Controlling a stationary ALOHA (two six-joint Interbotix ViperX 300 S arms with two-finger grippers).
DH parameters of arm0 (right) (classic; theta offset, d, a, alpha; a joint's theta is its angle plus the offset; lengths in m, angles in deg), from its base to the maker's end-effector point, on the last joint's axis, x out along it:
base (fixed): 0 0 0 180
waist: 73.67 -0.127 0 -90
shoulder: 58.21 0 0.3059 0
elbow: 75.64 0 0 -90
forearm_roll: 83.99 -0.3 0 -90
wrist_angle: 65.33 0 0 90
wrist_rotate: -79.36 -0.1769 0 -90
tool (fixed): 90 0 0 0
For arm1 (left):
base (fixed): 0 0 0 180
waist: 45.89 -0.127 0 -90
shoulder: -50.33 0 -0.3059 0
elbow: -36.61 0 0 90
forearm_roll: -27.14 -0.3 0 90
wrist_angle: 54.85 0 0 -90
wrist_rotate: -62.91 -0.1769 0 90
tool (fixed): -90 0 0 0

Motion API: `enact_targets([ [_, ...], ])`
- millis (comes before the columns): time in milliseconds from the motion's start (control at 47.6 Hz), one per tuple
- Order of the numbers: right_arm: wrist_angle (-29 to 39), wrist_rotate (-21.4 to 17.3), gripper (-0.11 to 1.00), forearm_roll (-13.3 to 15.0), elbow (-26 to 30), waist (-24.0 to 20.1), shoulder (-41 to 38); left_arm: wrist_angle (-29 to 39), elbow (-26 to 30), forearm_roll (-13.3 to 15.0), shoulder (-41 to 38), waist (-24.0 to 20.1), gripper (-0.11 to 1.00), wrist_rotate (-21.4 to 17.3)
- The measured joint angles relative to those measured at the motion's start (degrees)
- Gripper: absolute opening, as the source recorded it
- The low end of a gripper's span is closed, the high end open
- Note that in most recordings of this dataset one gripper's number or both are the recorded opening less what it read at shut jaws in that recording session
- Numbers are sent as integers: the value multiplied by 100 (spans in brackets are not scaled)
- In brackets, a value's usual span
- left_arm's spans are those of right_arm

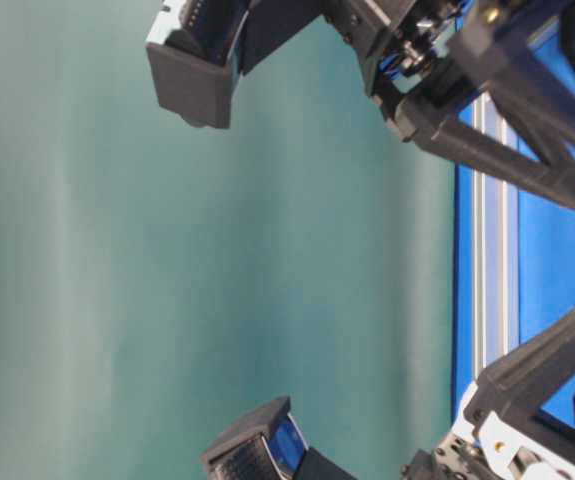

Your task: Insert the wire through the string loop located in the center.

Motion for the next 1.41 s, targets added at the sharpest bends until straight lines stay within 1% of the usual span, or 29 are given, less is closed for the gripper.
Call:
enact_targets([
  [84, 18, 0, 86, 0, 0, -26, 0, 0, 0, -9, 0, 0, 8, 9],
  [126, 18, 0, 93, 0, 0, -26, -9, 9, 0, -9, 0, 0, 8, 0],
  [147, 18, 0, 94, 0, 0, -35, -9, 9, -9, -9, 9, 0, 8, 0],
  [231, 18, 0, 90, 0, 9, -53, -9, 9, -97, -9, 88, 0, 8, 0],
  [483, 53, 0, 91, 0, 0, -132, 0, -35, -589, -9, 510, 88, 8, 9],
  [630, 97, 0, 91, -9, 9, -149, 0, -123, -1055, -9, 826, 158, 8, 44],
  [798, 97, -9, 91, -9, 18, -149, 26, -264, -1696, -9, 1310, 290, 8, 308],
  [1050, 97, -18, 91, 0, 79, -185, 35, -316, -2505, -9, 2136, 545, 8, 334],
  [1155, 97, -26, 91, -9, 105, -185, 35, -316, -2786, -9, 2417, 562, 8, 334],
  [1282, 149, -35, 91, -9, 132, -185, 44, -272, -2944, 0, 2610, 562, 8, 343],
  [1408, 220, -35, 91, -18, 141, -193, 44, -70, -2936, -9, 2610, 562, 8, 272],
])
